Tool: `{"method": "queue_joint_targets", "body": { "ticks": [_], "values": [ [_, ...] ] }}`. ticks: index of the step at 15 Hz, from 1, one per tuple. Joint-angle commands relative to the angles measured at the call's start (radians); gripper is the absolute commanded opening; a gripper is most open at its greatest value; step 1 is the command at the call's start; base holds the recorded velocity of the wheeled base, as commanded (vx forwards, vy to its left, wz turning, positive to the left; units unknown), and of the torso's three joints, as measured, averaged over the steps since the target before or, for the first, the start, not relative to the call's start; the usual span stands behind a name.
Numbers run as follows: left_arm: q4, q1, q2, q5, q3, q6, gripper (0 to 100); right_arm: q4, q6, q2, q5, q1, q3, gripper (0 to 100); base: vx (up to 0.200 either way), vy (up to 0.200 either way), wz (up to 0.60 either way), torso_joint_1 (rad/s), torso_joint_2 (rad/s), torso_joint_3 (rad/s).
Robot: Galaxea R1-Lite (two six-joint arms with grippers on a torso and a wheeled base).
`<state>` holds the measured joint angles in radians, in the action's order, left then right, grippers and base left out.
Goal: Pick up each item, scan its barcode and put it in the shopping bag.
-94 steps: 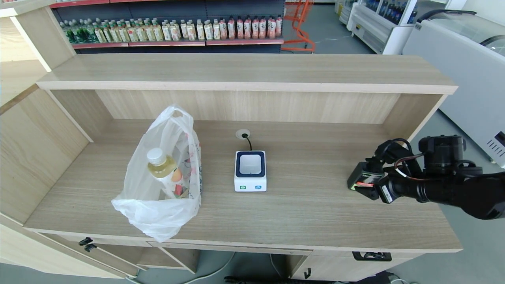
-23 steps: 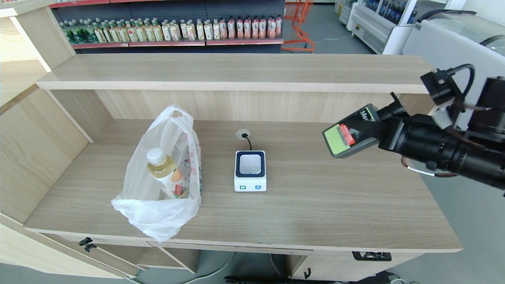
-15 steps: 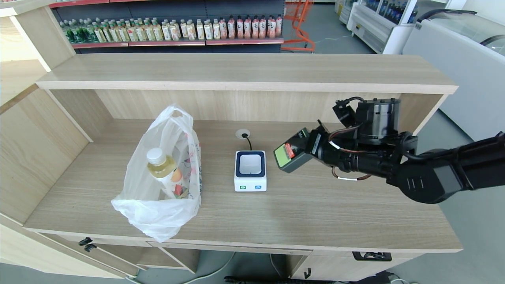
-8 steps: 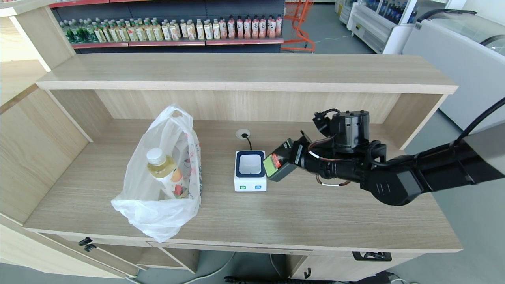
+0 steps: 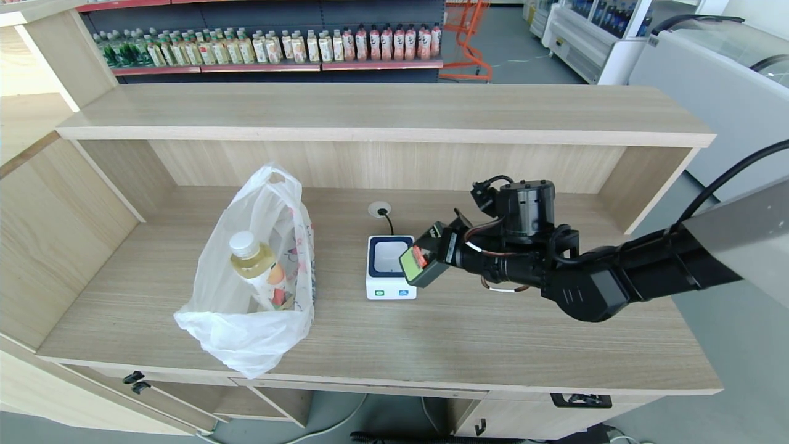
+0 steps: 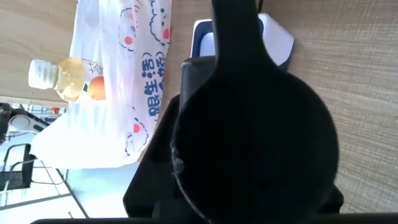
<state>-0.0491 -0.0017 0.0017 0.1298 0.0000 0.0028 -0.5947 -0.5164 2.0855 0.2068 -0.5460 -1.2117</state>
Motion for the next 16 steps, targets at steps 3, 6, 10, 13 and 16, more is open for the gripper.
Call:
{"method": "queue_joint_targets", "body": {
  "ticks": [3,6,10,13,16],
  "values": [
    [0.000,0.000,0.000,0.001,0.000,-0.001,100,-0.001,0.013,0.050,-0.001,-0.011,-0.055,0,0.000,0.000,0.00,0.000,0.00,0.000],
    [0.000,0.000,0.000,0.001,0.000,0.000,100,-0.002,0.035,0.062,-0.003,-0.011,-0.048,0,0.000,0.000,0.00,0.000,0.00,0.000],
    [0.000,0.000,0.000,0.001,0.000,-0.001,100,-0.002,0.036,0.062,-0.001,-0.005,-0.065,0,0.000,0.000,0.00,0.000,0.00,0.000],
    [0.000,0.000,0.000,0.001,0.000,0.000,100,-0.002,0.036,0.076,0.000,-0.002,-0.074,0,0.000,0.000,0.00,0.000,0.00,0.000],
    [0.000,0.002,0.000,0.001,0.000,0.000,100,-0.022,0.050,0.102,0.000,-0.005,-0.080,0,0.000,0.000,0.00,0.000,0.00,0.000]
  ]
}}
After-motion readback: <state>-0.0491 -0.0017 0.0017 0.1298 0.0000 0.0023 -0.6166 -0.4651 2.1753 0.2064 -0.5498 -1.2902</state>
